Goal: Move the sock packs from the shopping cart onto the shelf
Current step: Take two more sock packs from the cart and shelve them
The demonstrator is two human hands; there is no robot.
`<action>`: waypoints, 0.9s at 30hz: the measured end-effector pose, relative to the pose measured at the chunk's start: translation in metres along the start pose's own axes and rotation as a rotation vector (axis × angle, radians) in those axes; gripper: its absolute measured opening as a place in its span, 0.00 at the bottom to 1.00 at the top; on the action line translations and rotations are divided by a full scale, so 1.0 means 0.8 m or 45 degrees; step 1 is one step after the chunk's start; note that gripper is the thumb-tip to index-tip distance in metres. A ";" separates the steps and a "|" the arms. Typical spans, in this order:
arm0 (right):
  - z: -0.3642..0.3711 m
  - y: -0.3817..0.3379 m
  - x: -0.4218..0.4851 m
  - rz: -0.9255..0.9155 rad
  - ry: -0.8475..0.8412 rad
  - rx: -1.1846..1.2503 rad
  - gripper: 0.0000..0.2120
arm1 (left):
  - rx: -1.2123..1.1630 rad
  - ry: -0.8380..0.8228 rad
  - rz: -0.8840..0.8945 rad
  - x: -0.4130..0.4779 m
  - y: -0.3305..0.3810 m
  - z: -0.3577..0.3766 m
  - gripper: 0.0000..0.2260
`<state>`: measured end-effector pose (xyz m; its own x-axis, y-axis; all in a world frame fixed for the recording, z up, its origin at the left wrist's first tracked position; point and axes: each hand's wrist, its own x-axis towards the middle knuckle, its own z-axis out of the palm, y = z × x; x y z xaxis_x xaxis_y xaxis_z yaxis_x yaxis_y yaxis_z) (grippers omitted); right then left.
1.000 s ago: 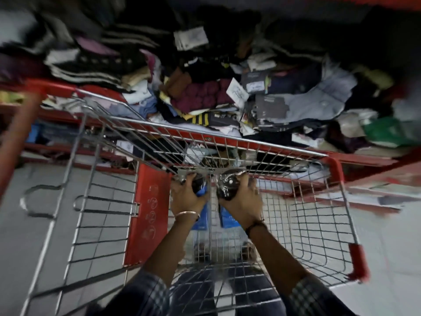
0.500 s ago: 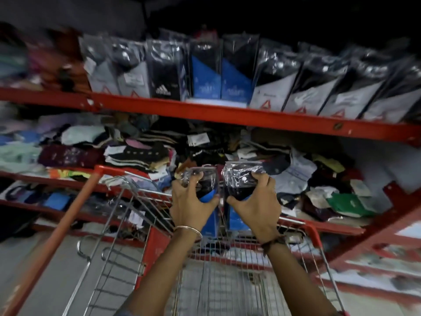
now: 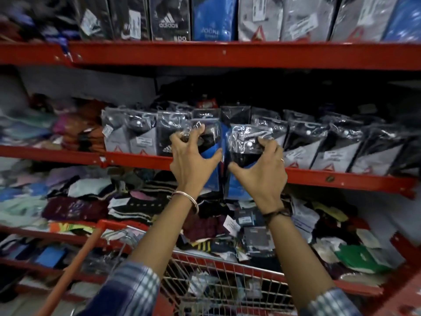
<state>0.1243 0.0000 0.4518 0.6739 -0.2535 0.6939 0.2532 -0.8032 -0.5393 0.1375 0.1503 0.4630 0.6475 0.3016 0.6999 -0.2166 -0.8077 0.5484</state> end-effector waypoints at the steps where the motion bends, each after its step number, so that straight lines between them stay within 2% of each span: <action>1: 0.003 -0.004 0.012 -0.006 -0.004 0.020 0.38 | 0.003 0.006 0.024 0.011 0.001 0.002 0.28; 7: 0.035 -0.027 0.071 0.015 -0.143 -0.046 0.41 | 0.043 -0.038 0.028 0.061 -0.014 0.021 0.29; 14: 0.068 -0.028 0.087 0.039 -0.054 -0.097 0.40 | 0.044 -0.004 0.029 0.077 -0.021 0.037 0.30; 23: 0.095 -0.016 0.085 -0.007 0.238 0.014 0.36 | -0.137 0.145 0.147 0.084 -0.027 0.061 0.27; 27: 0.118 -0.004 0.070 -0.015 0.184 0.051 0.36 | -0.134 0.079 0.238 0.068 -0.049 0.088 0.28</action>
<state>0.2264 0.0391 0.4472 0.5645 -0.3214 0.7603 0.2899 -0.7852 -0.5472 0.2326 0.1630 0.4473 0.5437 0.1847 0.8187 -0.4059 -0.7960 0.4491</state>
